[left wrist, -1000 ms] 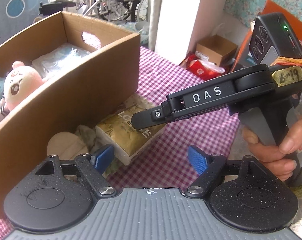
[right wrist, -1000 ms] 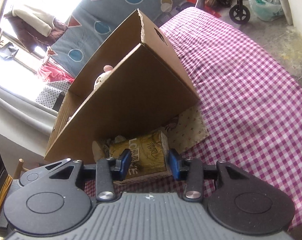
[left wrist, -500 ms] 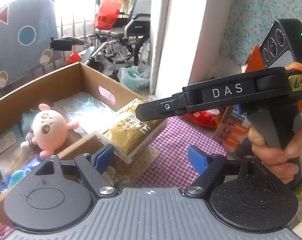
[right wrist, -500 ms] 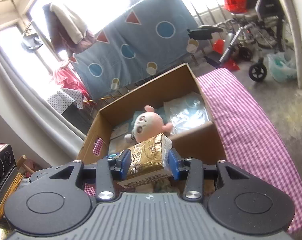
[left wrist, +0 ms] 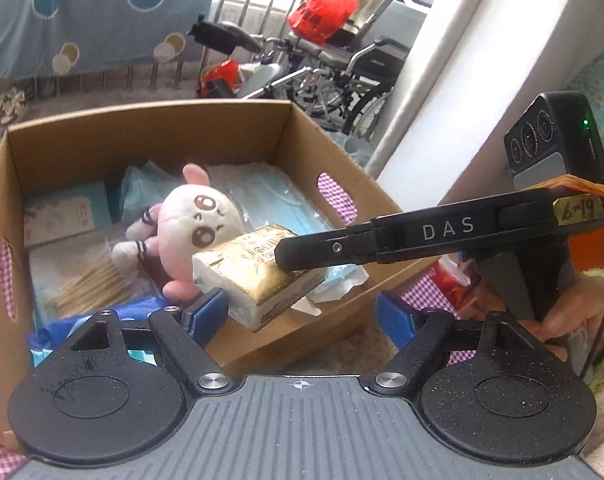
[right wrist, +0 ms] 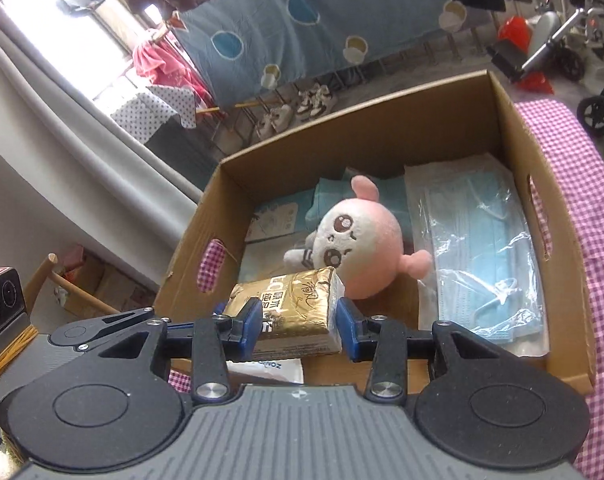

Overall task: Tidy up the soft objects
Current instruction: 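Lift the brown package into the box and release it beside the wipes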

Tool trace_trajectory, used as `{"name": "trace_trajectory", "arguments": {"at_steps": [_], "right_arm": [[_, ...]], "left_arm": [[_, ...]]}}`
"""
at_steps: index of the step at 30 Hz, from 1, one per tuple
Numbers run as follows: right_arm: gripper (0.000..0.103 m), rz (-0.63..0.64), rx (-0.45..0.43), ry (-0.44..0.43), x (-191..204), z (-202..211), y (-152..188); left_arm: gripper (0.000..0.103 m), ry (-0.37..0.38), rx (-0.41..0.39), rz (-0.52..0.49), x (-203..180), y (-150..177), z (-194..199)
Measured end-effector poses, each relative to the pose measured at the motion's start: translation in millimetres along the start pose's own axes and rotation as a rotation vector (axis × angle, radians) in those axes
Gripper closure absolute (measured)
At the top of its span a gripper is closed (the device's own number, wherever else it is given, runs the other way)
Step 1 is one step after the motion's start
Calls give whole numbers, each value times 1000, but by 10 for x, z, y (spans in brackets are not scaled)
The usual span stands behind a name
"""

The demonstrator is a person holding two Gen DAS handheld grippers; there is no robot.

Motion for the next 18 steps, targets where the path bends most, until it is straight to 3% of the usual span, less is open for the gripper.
{"name": "trace_trajectory", "arguments": {"at_steps": [3, 4, 8, 11, 16, 18], "right_arm": [[60, -22, 88, 19, -151, -245, 8], [60, -30, 122, 29, -189, -315, 18], [60, -30, 212, 76, -322, -503, 38], [59, -39, 265, 92, -382, -543, 27], [55, -51, 370, 131, -451, -643, -36], [47, -50, 415, 150, -458, -720, -40]], "left_arm": [[21, -13, 51, 29, 148, 43, -187], [15, -14, 65, 43, 192, 52, -240], [9, -3, 66, 64, 280, 65, -248], [9, -7, 62, 49, 300, 61, -168], [3, 58, 33, 84, 356, 73, 100], [1, 74, 20, 97, 380, 78, 191]]}}
Point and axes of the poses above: each gripper's, at about its wrist camera, not at the fingertips, and z roughly against the way its jaws point, x to its left, y to its underside, the point moved 4 cm from there along -z, roughly the way its jaws point, and after that the axes turned 8 degrees about -x, right-handed, at the moved point
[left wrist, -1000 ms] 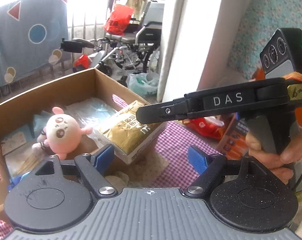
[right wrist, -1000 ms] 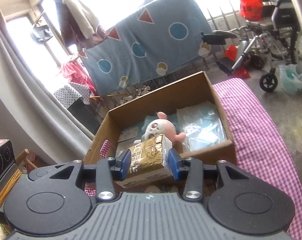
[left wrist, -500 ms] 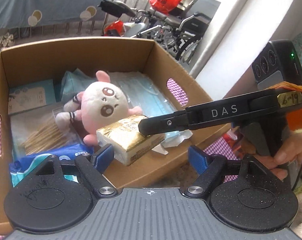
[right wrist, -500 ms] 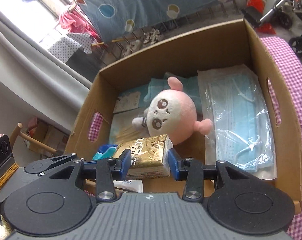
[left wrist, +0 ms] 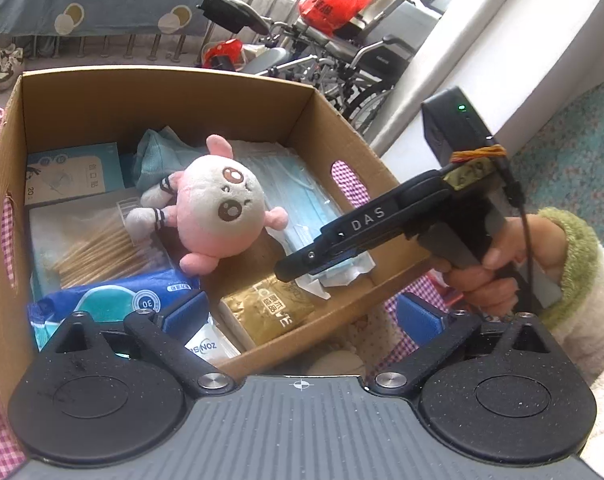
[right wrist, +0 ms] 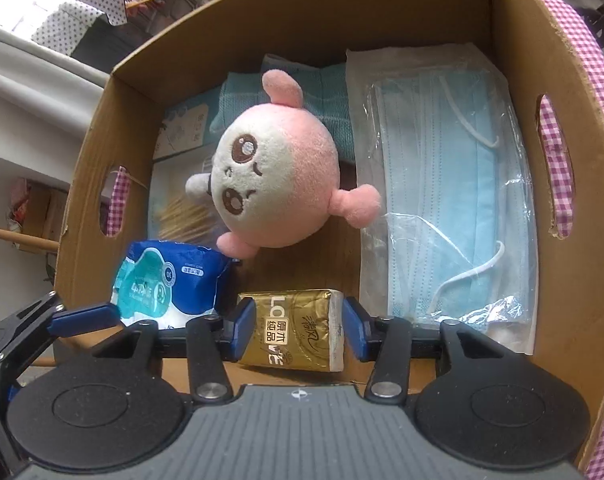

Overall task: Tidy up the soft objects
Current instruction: 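Lift the brown package into the box and release it beside the wipes, then reach the right gripper down beside the box and grip the beige powder puff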

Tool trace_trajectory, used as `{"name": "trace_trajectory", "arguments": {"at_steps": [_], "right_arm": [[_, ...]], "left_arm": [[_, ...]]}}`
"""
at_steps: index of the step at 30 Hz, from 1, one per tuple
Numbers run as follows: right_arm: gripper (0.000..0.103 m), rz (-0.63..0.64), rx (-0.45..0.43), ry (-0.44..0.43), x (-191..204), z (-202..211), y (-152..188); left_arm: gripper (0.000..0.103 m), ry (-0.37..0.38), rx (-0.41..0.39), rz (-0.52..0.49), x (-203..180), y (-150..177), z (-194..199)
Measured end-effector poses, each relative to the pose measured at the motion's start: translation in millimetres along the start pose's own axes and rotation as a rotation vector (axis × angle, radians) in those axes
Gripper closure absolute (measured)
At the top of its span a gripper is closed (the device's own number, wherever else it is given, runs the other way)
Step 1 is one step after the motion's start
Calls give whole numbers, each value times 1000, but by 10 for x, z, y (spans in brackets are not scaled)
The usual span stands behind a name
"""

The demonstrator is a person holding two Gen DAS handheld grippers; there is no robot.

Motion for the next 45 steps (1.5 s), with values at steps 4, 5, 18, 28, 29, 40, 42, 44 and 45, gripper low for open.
{"name": "trace_trajectory", "arguments": {"at_steps": [4, 5, 18, 28, 29, 40, 42, 44, 45], "right_arm": [[44, 0, 73, 30, 21, -166, -60], [43, 2, 86, 39, 29, -216, -75], [26, -13, 233, 20, 319, -554, 37], [26, -7, -61, 45, 226, 283, -8], [25, -16, -104, 31, 223, 430, 35], [19, -125, -446, -108, 111, 1330, 1074], [19, -165, -463, -132, 47, 1268, 1247], [20, -207, -469, -169, -22, 1176, 1373], [23, -225, -468, -188, -47, 1117, 1419]], "left_arm": [[1, 23, -33, 16, 34, 21, 151], [1, 26, -39, 22, 50, 31, 173], [1, 43, -53, 44, 205, 131, 266], [1, 11, -97, 27, 129, 169, 445], [1, 16, -103, 24, 99, 178, 484], [0, 75, -3, -73, -312, 452, 470], [1, 53, 32, -99, -370, 534, 353], [1, 31, 56, -135, -432, 613, 230], [1, 15, 63, -155, -456, 644, 169]]}}
Point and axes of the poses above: each gripper's, at about its wrist camera, not at the fingertips, and z roughly against the way its jaws point, x to its left, y to its underside, the point moved 4 cm from there along -z, roughly the way its jaws point, and after that the axes turned 8 degrees about -x, right-handed, at the moved point
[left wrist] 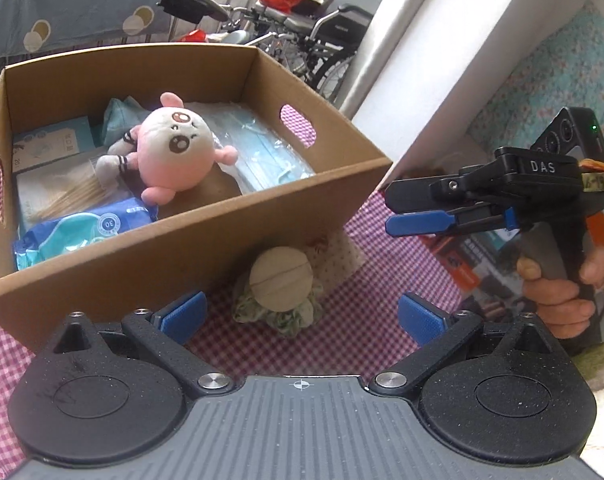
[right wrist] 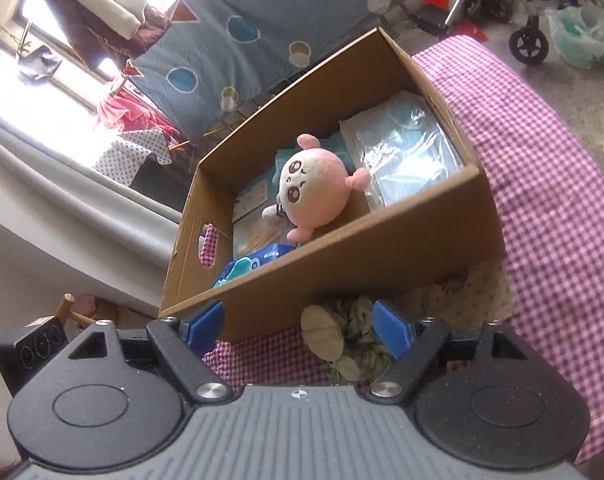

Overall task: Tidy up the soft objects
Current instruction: 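Reach the right gripper down beside the box and grip the beige powder puff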

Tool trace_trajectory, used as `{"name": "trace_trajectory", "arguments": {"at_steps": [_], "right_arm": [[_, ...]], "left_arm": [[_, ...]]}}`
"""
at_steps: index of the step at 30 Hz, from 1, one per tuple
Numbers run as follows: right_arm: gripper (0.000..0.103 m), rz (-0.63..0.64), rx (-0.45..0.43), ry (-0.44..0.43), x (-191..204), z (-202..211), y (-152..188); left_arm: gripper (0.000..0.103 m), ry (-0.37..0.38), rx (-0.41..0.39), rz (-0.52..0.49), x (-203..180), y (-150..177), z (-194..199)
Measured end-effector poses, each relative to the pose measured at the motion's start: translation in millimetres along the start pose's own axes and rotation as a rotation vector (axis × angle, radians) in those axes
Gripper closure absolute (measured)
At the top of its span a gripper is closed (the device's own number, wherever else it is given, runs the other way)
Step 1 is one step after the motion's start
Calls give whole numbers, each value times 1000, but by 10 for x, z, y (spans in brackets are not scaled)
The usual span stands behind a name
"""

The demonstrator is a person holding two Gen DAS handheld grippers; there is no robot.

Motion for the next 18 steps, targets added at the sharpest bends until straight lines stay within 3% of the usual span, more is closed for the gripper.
{"name": "trace_trajectory", "arguments": {"at_steps": [7, 18], "right_arm": [[40, -23, 19, -37, -125, -298, 253], [63, 69, 48, 0, -145, -605, 335]], "left_arm": [[11, -91, 23, -118, -129, 98, -392], [35, -135, 65, -100, 32, 174, -664]]}}
Point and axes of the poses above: each gripper's, at about its wrist camera, not at the fingertips, and z roughly against the way its jaws point, x to its left, y to its underside, the point moved 4 cm from there along -z, roughly the way its jaws point, and after that the axes turned 8 degrees about -x, right-handed, at the moved point
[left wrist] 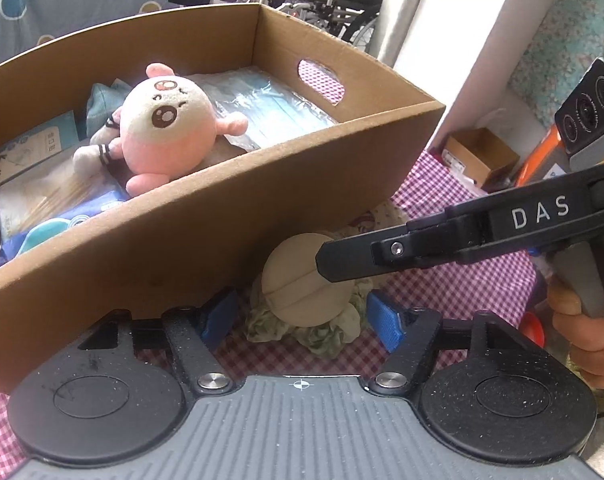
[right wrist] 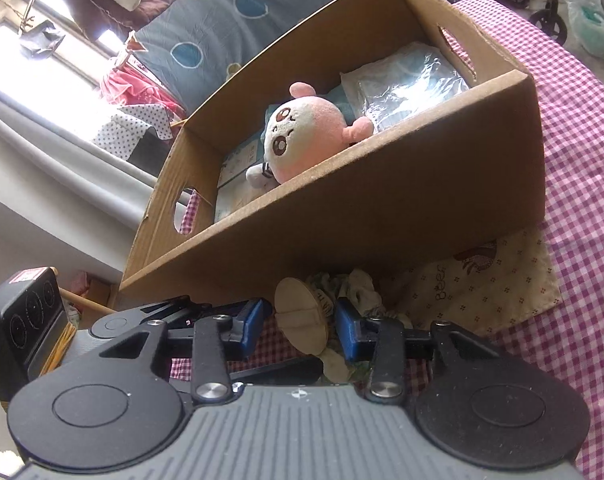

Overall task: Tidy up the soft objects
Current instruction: 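Reach the right gripper down beside the box and grip the beige powder puff, then carry the powder puff into the box and release it by the mask packet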

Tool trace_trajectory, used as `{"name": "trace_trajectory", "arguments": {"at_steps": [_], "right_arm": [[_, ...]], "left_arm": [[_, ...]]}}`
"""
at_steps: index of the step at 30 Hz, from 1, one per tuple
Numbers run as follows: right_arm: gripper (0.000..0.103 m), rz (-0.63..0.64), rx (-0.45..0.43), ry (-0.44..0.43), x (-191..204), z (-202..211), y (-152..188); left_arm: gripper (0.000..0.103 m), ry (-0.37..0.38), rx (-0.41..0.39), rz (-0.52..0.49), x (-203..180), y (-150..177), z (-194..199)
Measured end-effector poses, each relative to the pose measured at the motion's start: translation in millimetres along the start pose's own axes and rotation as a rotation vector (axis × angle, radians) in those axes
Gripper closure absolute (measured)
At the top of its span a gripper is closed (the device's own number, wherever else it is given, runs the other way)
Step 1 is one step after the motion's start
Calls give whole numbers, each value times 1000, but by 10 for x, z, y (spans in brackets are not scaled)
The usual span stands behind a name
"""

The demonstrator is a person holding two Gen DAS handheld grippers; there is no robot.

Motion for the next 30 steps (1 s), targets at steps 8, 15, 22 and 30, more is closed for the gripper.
{"name": "trace_trajectory", "arguments": {"at_steps": [8, 15, 22, 30], "right_arm": [[83, 50, 6, 5, 40, -26, 39], [90, 108, -33, -10, 174, 134, 66], [90, 180, -87, -60, 463, 396, -46], [91, 264, -133, -112, 710, 543, -595]], "left_arm": [[52, 5, -7, -6, -32, 3, 15], [53, -7, -53, -23, -86, -21, 171], [53, -8, -136, -31, -138, -207, 536], [53, 14, -187, -51, -105, -770, 636]]}}
Point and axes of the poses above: each gripper's, at about its wrist camera, not at the fingertips, and z roughly against the way its jaws point, x to its left, y to its underside, the point moved 4 cm from there along -z, roughly the way its jaws point, and after that the axes turned 8 degrees about -x, right-handed, at the moved point
